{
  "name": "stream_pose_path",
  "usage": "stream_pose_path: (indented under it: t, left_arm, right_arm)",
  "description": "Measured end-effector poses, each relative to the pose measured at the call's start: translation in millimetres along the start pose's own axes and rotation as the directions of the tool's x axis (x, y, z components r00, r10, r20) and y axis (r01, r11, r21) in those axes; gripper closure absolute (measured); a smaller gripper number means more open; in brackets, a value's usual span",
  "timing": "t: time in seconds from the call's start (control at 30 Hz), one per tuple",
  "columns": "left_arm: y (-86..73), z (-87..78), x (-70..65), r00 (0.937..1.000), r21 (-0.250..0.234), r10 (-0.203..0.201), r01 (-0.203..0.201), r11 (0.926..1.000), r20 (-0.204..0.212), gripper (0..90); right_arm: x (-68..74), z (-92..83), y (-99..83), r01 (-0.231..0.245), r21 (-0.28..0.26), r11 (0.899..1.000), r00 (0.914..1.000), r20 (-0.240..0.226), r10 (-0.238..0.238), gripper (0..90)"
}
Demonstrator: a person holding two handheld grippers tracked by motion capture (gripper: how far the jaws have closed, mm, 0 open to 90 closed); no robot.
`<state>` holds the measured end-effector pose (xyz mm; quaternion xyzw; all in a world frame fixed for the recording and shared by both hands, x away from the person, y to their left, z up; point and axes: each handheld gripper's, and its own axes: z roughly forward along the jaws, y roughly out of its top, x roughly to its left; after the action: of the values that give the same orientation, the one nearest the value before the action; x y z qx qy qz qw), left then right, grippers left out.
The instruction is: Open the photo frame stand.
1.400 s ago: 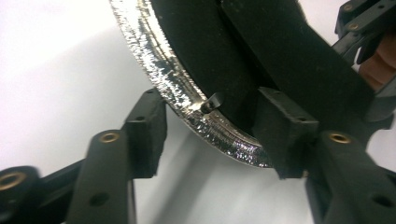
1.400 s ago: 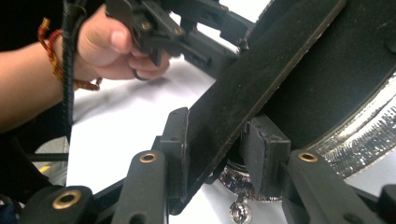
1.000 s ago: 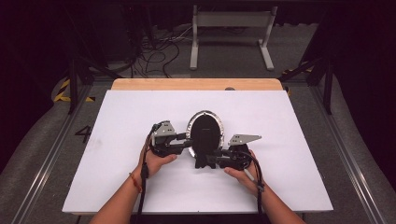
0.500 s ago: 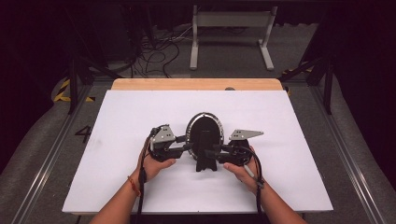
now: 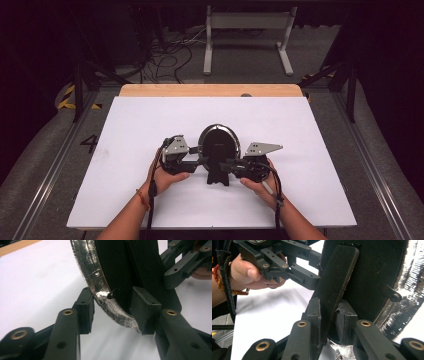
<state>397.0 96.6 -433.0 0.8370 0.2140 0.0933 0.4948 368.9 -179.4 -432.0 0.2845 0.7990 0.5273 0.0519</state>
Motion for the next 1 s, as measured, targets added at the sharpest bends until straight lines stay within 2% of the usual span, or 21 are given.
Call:
stream_pose_path:
  t: [0.1,0.2,0.27,0.3,0.4,0.47,0.57,0.6,0.63,0.7,0.97,1.0]
  left_arm:
    - [-0.3,4.3,1.3,1.0,0.01,0.009,-0.009,0.9999,-0.001,49.0]
    - [-1.9,6.1,7.9,0.9993,0.005,-0.008,0.008,1.0,0.036,42.8]
    - [-0.6,6.4,5.2,0.9987,0.001,0.017,-0.017,0.9998,0.049,50.9]
    - [1.4,6.4,3.1,0.9988,0.009,0.034,-0.034,0.9994,0.035,53.0]
    - [2.8,7.0,0.9,0.9988,0.012,0.043,-0.043,0.999,0.023,53.5]
    - [5.7,8.6,-1.6,0.999,0.013,0.044,-0.044,0.9989,-0.006,54.0]
    - [9.1,7.6,-4.0,0.9974,-0.017,0.051,-0.052,0.9985,-0.05,59.4]
    - [9.1,7.6,-4.0,0.9974,-0.017,0.051,-0.052,0.9985,-0.05,61.8]
    - [10.8,7.0,-5.6,0.9943,-0.035,0.065,-0.068,0.9971,-0.085,64.0]
    - [11.8,7.5,-7.4,0.9909,-0.031,0.079,-0.083,0.9961,-0.109,64.3]
    - [9.9,8.1,-9.2,0.9896,-0.028,0.087,-0.09,0.9955,-0.115,62.8]
    - [9.5,9.4,-9.4,0.9885,-0.02,0.09,-0.093,0.9955,-0.122,59.5]
  right_arm:
    - [2.4,0.2,0.9,0.024,0.002,1.0,0.9997,0.0,-0.024,75.7]
    - [2.6,-0.5,0.1,0.031,0.001,1.0,0.9995,-0.001,-0.031,75.9]
    - [2.1,-0.7,-0.1,0.027,0.001,1.0,0.9996,-0.004,-0.027,75.7]
    - [1.6,-1.0,-0.3,0.024,0.0,1.0,0.9997,-0.006,-0.024,75.6]
    - [-1.0,-1.8,-1.4,0.02,-0.001,1.0,0.9998,-0.005,-0.02,75.6]
    - [-3.0,-2.7,-1.8,0.013,-0.002,1.0,0.9999,0.006,-0.013,75.6]
    - [-4.3,-3.5,0.4,0.026,0.007,1.0,0.9988,0.042,-0.026,75.8]
    - [-4.3,-3.5,0.4,0.026,0.007,1.0,0.9988,0.042,-0.026,75.8]
    - [-5.4,-3.7,3.1,0.032,0.018,0.999,0.997,0.07,-0.033,75.5]
    - [-6.4,-2.9,4.3,0.036,0.023,0.999,0.9963,0.077,-0.038,75.3]
    - [-6.1,-1.6,3.5,0.037,0.02,0.999,0.9948,0.095,-0.039,75.4]
    - [-5.8,-1.6,3.2,0.032,0.014,0.999,0.9948,0.096,-0.033,75.2]
